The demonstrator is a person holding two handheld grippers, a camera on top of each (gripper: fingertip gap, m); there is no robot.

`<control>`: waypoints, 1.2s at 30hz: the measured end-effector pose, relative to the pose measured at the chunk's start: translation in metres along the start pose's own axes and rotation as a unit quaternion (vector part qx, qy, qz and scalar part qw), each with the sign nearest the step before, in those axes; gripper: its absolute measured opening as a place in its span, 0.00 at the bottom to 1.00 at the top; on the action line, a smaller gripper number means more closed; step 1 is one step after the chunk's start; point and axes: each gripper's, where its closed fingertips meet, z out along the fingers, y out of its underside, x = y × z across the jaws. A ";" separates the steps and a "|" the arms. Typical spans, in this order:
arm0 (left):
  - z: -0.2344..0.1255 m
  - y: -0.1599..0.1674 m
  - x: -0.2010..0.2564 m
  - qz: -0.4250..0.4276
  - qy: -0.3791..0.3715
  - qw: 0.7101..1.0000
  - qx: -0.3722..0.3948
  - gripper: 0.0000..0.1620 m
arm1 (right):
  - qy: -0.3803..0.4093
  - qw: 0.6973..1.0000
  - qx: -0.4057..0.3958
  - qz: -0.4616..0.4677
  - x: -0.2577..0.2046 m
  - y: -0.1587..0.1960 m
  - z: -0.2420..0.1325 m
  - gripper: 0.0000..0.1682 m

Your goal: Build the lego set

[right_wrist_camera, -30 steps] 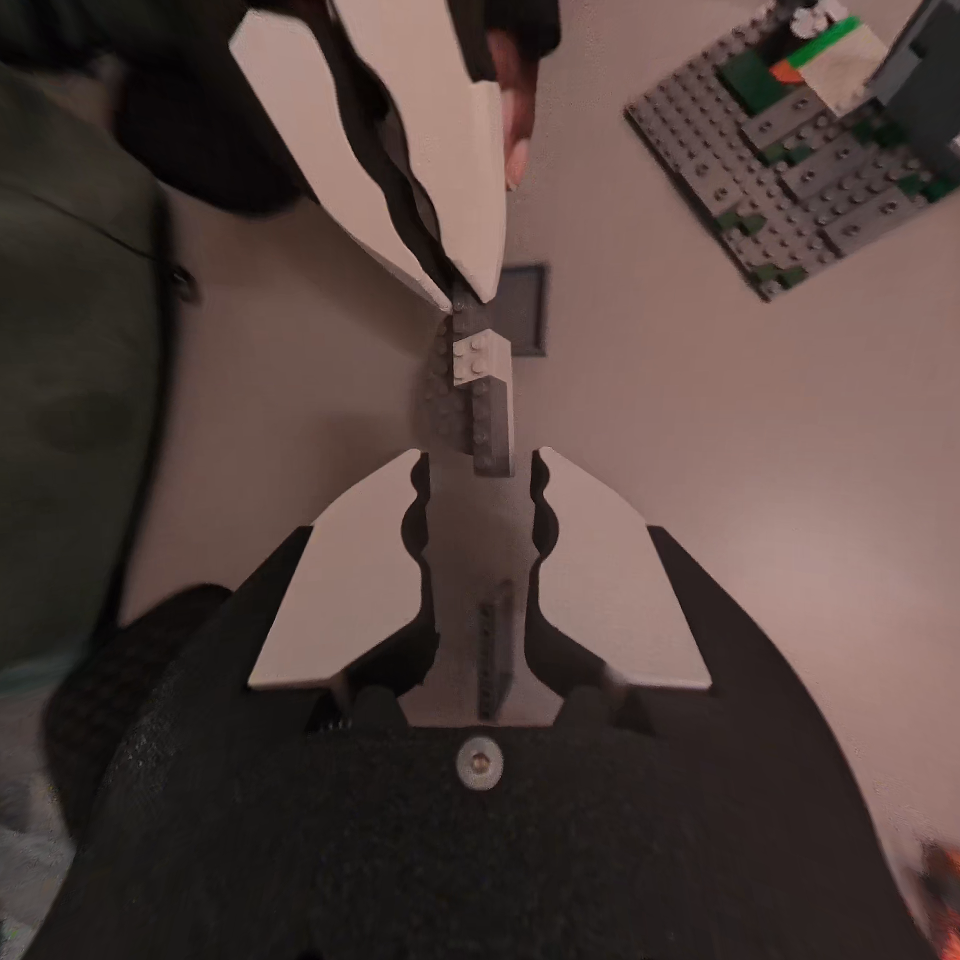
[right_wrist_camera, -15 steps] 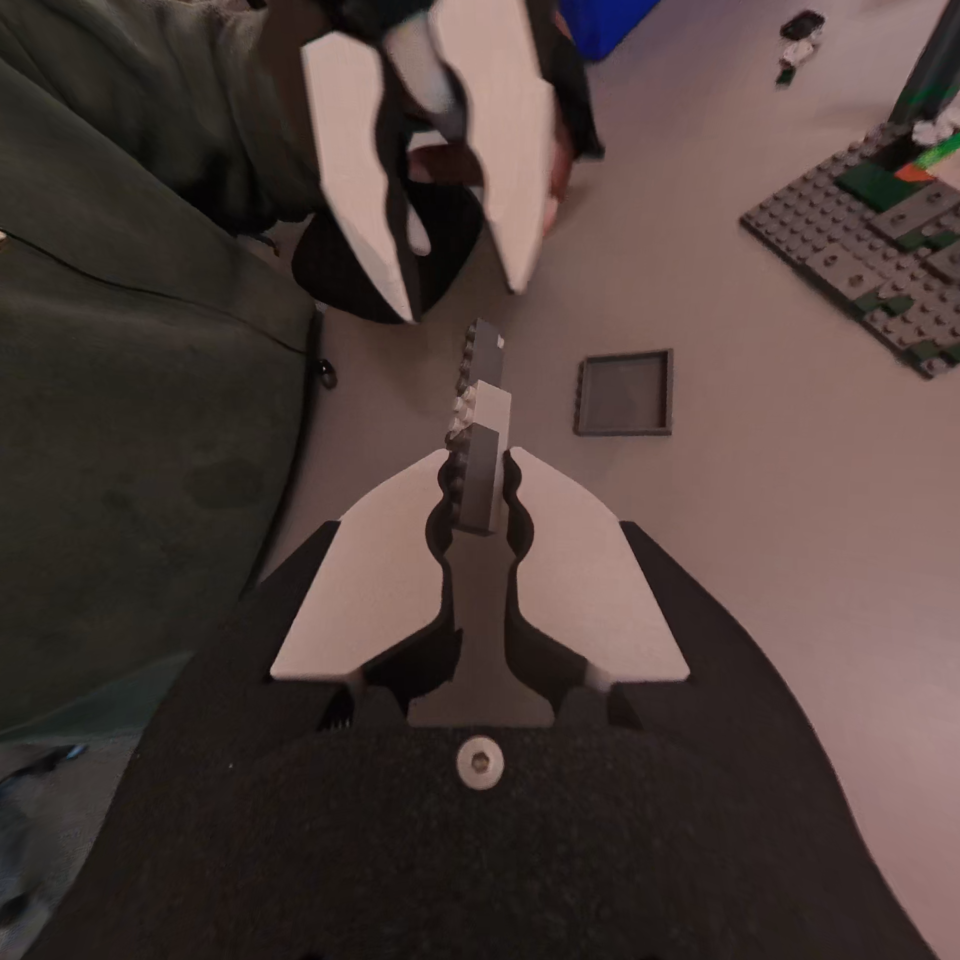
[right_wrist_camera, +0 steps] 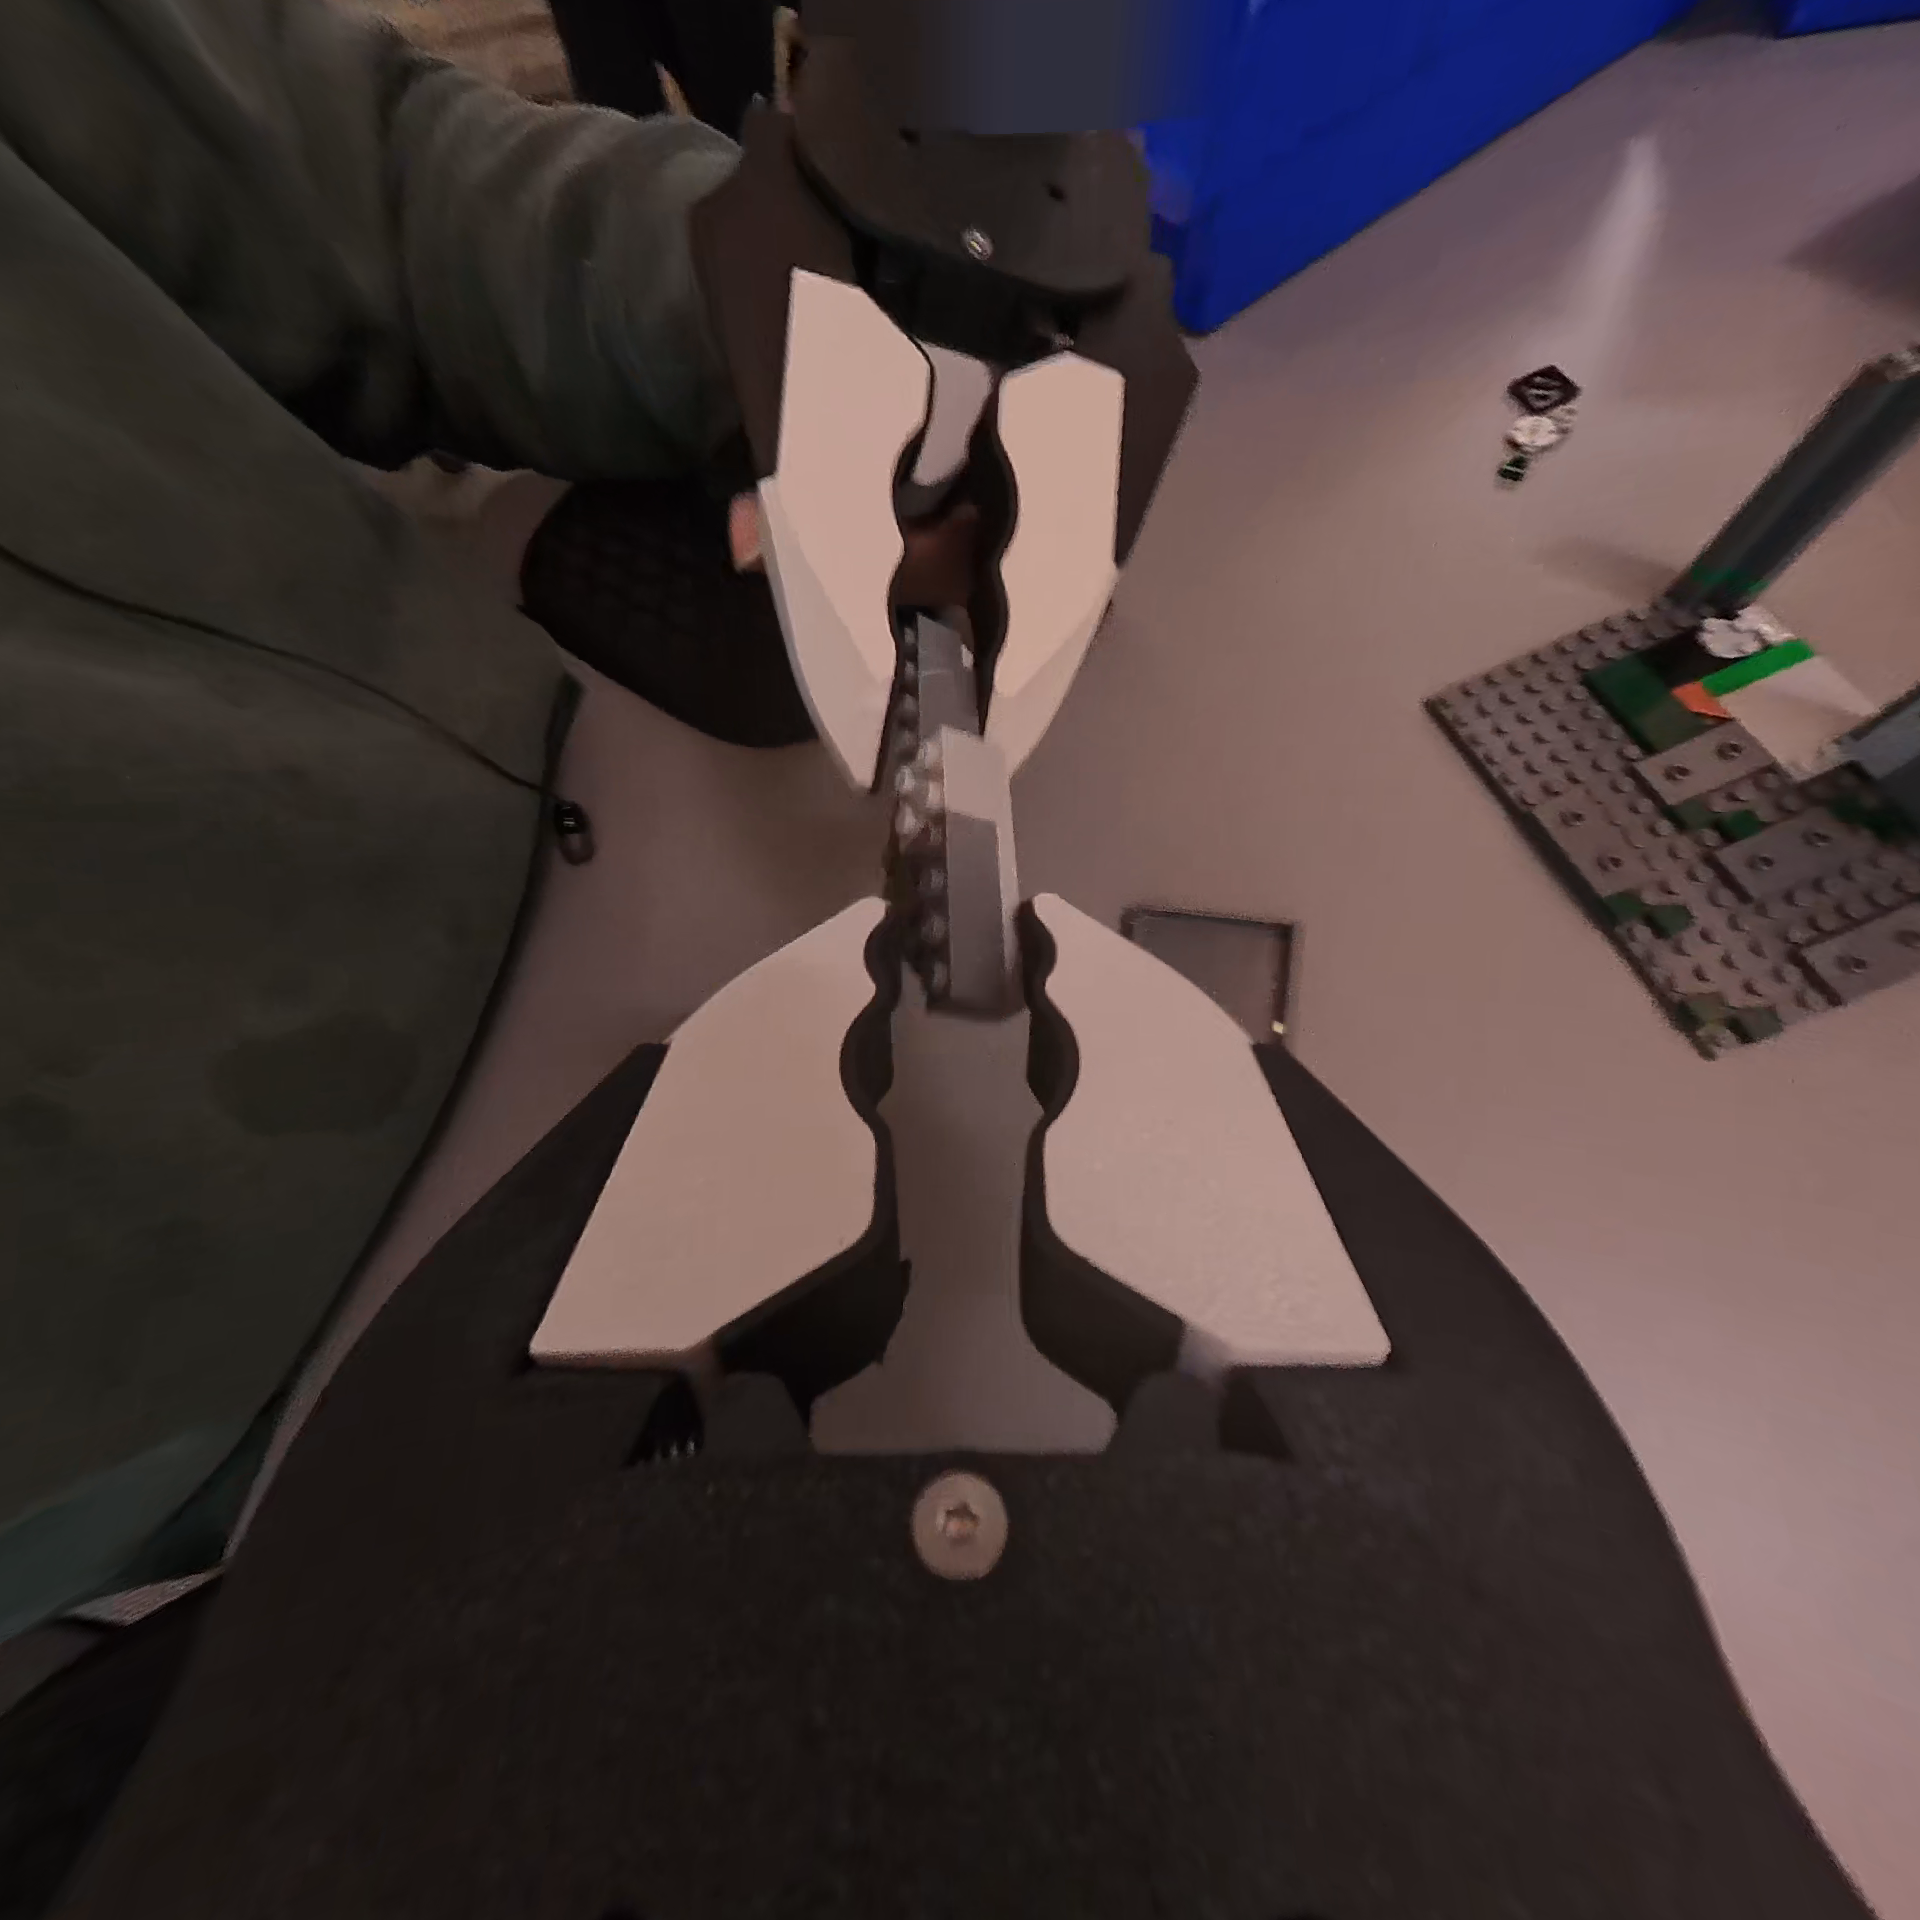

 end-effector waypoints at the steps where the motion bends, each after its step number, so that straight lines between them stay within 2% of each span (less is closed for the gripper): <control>1: -0.008 0.000 -0.005 -0.003 -0.017 1.000 0.005 0.10 | 0.021 1.000 -0.010 -0.002 0.007 0.001 0.000 0.14; 4: -0.033 0.000 -0.027 -0.001 -0.093 0.995 0.016 0.10 | 0.090 0.993 -0.064 -0.033 0.024 0.017 0.007 0.16; 8: -0.058 0.002 -0.043 -0.013 -0.143 0.989 0.028 0.10 | 0.144 0.974 -0.144 -0.103 0.031 0.043 0.036 0.16; 11: -0.066 0.003 -0.051 -0.010 -0.166 0.986 0.030 0.10 | 0.150 0.959 -0.202 -0.128 0.037 0.057 0.055 0.14; 15: -0.069 0.004 -0.050 -0.002 -0.169 0.985 0.034 0.10 | 0.137 0.953 -0.250 -0.099 0.050 0.068 0.065 0.11; 21: -0.071 0.008 -0.051 0.003 -0.170 0.985 0.035 0.10 | 0.070 0.955 -0.282 -0.056 0.048 0.075 0.066 0.02; 23: -0.072 0.008 -0.051 0.002 -0.169 0.985 0.035 0.10 | 0.026 0.958 -0.284 -0.036 0.040 0.073 0.062 0.02; 27: -0.071 0.011 -0.050 0.000 -0.160 0.987 0.032 0.10 | -0.101 0.961 -0.246 0.071 0.019 0.051 0.041 0.02; 32: -0.061 0.018 -0.046 0.002 -0.141 0.990 0.012 0.10 | -0.255 0.915 -0.213 0.228 0.014 0.038 0.014 0.02; 36: -0.051 0.028 -0.042 0.012 -0.131 0.991 -0.019 0.10 | -0.298 0.896 -0.193 0.267 0.026 0.044 0.013 0.02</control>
